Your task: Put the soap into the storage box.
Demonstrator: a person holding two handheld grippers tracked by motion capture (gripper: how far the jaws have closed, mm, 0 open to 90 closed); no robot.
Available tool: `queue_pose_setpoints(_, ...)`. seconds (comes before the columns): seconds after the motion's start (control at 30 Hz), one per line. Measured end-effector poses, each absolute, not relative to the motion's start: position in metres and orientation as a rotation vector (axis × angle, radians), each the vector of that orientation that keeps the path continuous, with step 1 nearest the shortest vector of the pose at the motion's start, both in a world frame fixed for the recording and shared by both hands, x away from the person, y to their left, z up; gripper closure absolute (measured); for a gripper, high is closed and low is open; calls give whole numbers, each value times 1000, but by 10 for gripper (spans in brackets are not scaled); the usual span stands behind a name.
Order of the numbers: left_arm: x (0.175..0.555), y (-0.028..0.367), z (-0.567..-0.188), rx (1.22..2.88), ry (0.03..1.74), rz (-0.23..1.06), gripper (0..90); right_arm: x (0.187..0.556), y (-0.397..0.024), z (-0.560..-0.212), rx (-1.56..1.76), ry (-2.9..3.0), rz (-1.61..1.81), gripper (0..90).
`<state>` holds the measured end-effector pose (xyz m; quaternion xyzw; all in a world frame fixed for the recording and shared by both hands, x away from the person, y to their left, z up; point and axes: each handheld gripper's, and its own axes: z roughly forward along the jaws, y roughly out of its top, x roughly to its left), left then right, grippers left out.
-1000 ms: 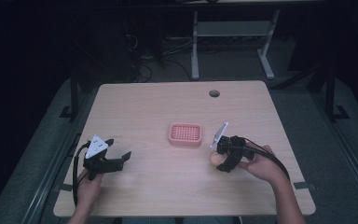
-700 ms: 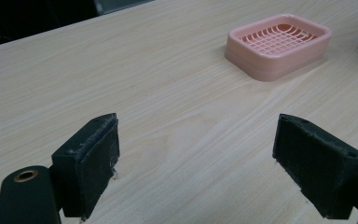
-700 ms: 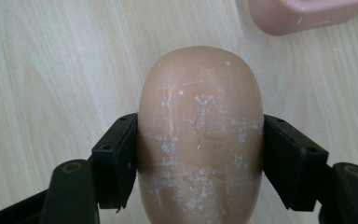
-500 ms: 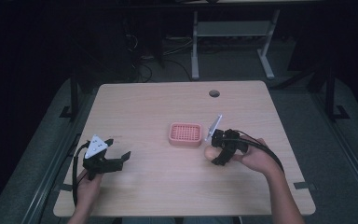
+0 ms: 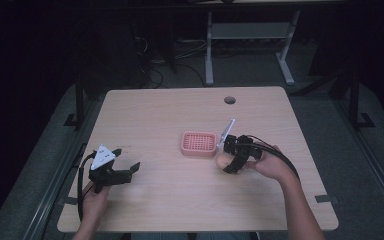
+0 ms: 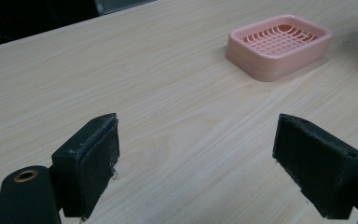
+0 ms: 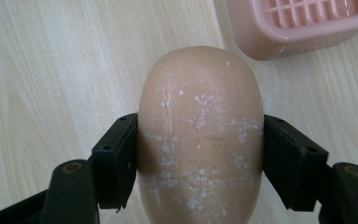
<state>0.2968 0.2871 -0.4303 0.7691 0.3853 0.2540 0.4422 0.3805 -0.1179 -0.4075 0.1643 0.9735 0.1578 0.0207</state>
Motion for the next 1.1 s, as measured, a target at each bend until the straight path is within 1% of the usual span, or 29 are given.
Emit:
queue_pose_setpoints(0.53,296,287,-430,1911,958,631,143,392,-108,-403,495,3029,493,315)
queue_pose_setpoints(0.87,297,287,-430,1910,959,629,143,397,-106,-409,495,3055,477,315)
queue_pose_setpoints(1.1,297,287,-430,1912,957,629,143,400,-103,-405,489,3051,464,315)
